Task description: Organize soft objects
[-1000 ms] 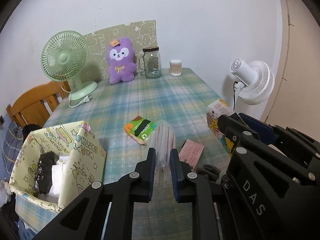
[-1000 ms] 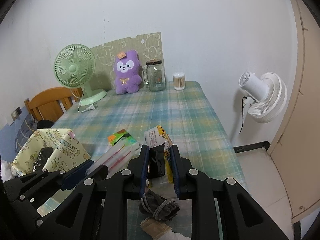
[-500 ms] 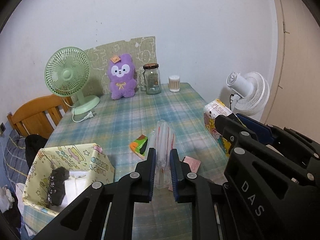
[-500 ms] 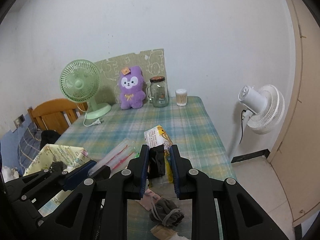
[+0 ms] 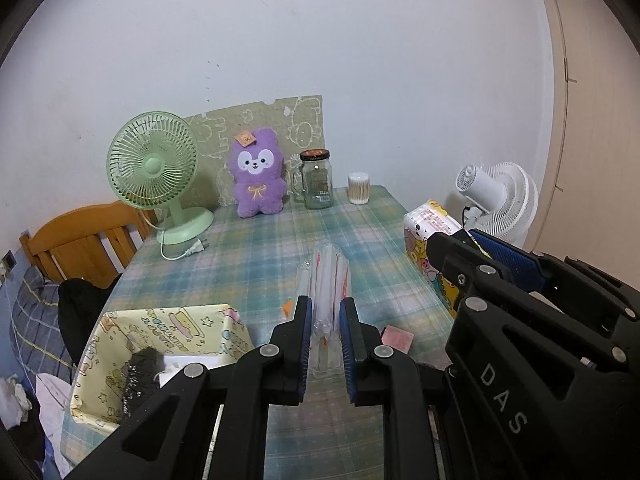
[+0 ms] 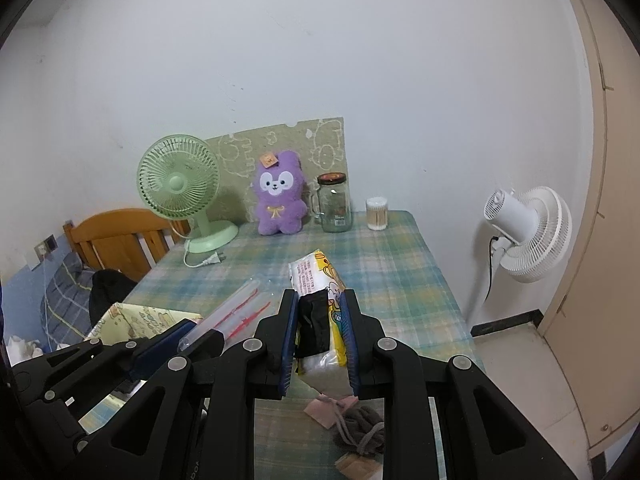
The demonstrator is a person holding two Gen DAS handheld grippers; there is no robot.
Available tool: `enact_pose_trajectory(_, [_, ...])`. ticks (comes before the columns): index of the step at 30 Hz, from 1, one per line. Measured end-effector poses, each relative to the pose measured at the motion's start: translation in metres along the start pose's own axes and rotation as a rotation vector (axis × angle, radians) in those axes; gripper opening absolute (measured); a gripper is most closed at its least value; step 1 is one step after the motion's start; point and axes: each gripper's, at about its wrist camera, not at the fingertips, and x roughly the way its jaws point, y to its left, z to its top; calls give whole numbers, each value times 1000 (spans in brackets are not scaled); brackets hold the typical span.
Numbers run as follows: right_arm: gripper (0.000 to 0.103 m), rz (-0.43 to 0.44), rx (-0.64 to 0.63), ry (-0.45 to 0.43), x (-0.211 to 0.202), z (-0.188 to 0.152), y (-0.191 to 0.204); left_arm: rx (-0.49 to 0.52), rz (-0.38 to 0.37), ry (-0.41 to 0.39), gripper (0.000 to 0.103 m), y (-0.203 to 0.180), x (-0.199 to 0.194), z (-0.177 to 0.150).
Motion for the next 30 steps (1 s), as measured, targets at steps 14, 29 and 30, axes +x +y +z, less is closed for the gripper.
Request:
enact_pose_trajectory(14, [25, -11, 4, -8, -5, 9, 26, -12, -19, -23, 12, 24, -11, 5])
enact_pose_trajectory(29, [25, 25, -20, 5, 8, 13, 62, -29, -5, -14, 12, 60, -12, 4])
enact_pose_trajectory(30, [25, 29, -22, 6, 10, 12, 65, -30, -1, -13, 12, 63, -12, 3])
